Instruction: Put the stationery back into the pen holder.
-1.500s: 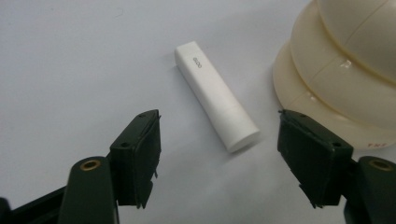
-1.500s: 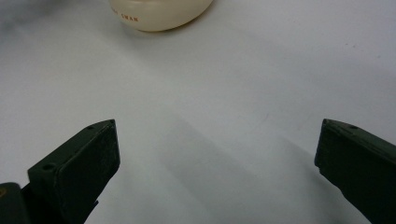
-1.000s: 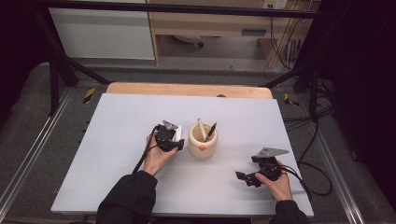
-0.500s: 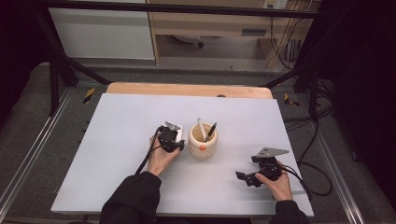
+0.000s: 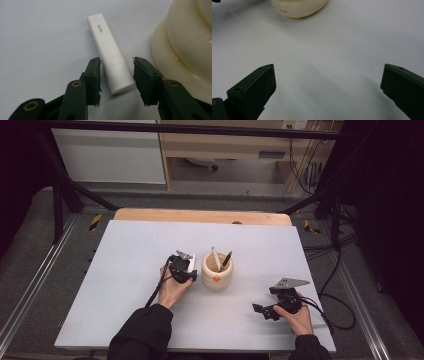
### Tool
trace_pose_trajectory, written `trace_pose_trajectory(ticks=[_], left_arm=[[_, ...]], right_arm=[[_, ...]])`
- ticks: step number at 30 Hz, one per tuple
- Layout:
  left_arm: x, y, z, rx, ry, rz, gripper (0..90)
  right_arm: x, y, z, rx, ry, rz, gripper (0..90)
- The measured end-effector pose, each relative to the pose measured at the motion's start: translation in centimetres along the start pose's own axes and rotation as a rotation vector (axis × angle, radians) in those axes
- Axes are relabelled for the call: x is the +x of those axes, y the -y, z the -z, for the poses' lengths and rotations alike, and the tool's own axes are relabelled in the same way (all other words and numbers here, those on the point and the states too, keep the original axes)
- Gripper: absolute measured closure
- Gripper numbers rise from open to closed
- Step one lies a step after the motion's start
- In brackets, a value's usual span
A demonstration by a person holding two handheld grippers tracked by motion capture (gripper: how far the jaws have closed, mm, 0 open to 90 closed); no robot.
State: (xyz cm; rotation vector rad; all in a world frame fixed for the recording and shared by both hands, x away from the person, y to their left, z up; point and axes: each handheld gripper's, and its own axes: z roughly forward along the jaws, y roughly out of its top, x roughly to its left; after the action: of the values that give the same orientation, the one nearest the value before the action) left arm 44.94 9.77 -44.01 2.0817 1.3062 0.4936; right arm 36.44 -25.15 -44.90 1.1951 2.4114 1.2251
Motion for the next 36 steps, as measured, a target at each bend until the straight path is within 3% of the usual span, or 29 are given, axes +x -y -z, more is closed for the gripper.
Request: trace_pose_trajectory(ticks=[11, 17, 19, 27, 36], left_arm=[[0.0, 0.1, -0.3, 0.022, -0.003, 0.019, 55.9], [0.1, 0.1, -0.2, 0.028, -0.007, 0.027, 65.5], [0.2, 0.0, -0.2, 0.03, 0.002, 0.044, 66.3], [0.8, 0.0, -0.1, 0.034, 0.036, 0.051, 66.9], [1.6, 0.0, 1.2, 0.006, 0.049, 0.021, 67.0]], right_arm=[[0.0, 0.0, 0.0, 0.001, 0.001, 0.002, 0.8], [0.0, 0.0, 0.0, 0.0, -0.001, 0.0, 0.8], [0.0, 0.0, 0.0, -0.001, -0.001, -0.001, 0.8], [0.0, 0.0, 0.0, 0.0, -0.002, 0.0, 0.8], [0.0, 0.0, 0.0, 0.0, -0.003, 0.001, 0.8]])
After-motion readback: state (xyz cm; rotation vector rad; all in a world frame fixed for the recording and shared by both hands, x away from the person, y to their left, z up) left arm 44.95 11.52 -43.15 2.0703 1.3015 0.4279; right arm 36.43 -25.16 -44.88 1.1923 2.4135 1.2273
